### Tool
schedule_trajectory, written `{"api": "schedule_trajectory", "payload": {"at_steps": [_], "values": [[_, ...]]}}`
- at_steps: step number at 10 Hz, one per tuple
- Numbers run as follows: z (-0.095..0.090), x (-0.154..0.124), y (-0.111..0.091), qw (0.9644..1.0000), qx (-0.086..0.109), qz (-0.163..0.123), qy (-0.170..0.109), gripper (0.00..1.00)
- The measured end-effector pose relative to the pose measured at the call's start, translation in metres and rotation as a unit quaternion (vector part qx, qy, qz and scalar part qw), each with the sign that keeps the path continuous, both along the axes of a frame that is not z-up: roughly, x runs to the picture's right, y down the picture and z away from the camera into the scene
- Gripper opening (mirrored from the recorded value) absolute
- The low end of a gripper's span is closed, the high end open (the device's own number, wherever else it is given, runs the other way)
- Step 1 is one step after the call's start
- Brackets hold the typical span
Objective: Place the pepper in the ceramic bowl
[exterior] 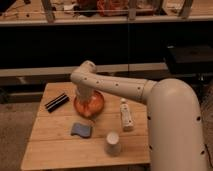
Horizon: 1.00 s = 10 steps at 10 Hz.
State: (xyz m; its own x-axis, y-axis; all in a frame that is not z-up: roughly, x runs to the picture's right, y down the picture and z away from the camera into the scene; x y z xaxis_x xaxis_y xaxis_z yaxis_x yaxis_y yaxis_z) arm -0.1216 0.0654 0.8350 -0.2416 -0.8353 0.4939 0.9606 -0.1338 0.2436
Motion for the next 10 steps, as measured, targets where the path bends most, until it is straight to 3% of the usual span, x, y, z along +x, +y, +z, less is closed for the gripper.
{"api": "schedule_trajectory", "payload": {"at_steps": [10], "values": [[0.0047, 0.0025, -0.0054, 0.9999, 0.006, 0.010, 0.004, 0.25]]}}
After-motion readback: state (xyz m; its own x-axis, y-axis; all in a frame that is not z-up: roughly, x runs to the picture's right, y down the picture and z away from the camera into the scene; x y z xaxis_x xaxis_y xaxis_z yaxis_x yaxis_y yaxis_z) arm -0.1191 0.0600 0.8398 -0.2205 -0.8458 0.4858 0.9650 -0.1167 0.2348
